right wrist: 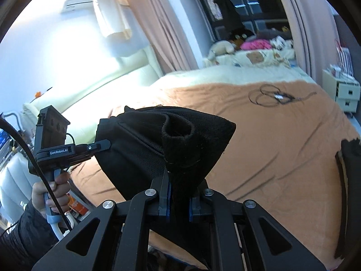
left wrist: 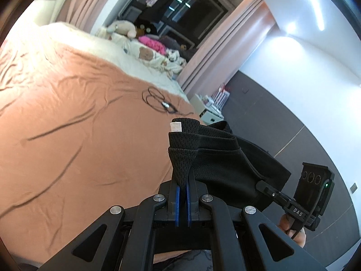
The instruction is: Fold small clothes
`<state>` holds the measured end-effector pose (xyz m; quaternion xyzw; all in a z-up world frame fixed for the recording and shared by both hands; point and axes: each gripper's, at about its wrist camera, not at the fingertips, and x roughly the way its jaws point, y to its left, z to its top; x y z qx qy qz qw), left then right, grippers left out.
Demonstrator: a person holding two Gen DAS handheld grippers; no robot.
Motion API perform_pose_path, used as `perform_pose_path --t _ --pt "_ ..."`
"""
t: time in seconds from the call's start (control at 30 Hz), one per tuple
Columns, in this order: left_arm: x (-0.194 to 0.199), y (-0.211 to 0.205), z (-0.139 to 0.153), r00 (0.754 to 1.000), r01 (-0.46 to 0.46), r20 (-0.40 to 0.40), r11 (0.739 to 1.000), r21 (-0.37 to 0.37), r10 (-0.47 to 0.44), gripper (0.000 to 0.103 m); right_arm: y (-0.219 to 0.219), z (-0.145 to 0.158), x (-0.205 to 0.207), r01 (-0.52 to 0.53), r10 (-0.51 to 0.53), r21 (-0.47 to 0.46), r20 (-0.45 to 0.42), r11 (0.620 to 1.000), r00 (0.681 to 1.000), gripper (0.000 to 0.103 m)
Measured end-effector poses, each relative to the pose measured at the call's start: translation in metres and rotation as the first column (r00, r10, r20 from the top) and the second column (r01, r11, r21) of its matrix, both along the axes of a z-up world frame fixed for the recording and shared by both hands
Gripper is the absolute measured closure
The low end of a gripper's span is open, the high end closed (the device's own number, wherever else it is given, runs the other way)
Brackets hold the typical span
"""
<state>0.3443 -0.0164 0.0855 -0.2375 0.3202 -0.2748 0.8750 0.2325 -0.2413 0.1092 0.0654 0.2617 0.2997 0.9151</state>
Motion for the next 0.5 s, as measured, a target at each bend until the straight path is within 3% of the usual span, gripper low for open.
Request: perform_pose_path --t 0.13,0.27,0.5 --pt "-0.013 0.024 0.021 0.999 -0.026 0.032 1.0 0.004 0.026 0.099 0.018 0.011 -0.016 -0.042 0.042 0.0 0.027 0.999 0.999 0.096" --pt "-0.03 0.059 0.042 0.995 -0.061 0.074 0.998 -0.001 0.061 0.099 0.046 0.018 -0.011 -0.09 0.09 -0.013 0.052 0.996 0.995 0.096" --pt "-0.05 0.129 0.055 0.982 -0.15 0.113 0.988 -0.026 0.152 0.099 0.094 0.02 0.009 -0.174 0.178 -0.056 0.08 0.983 0.981 0.096"
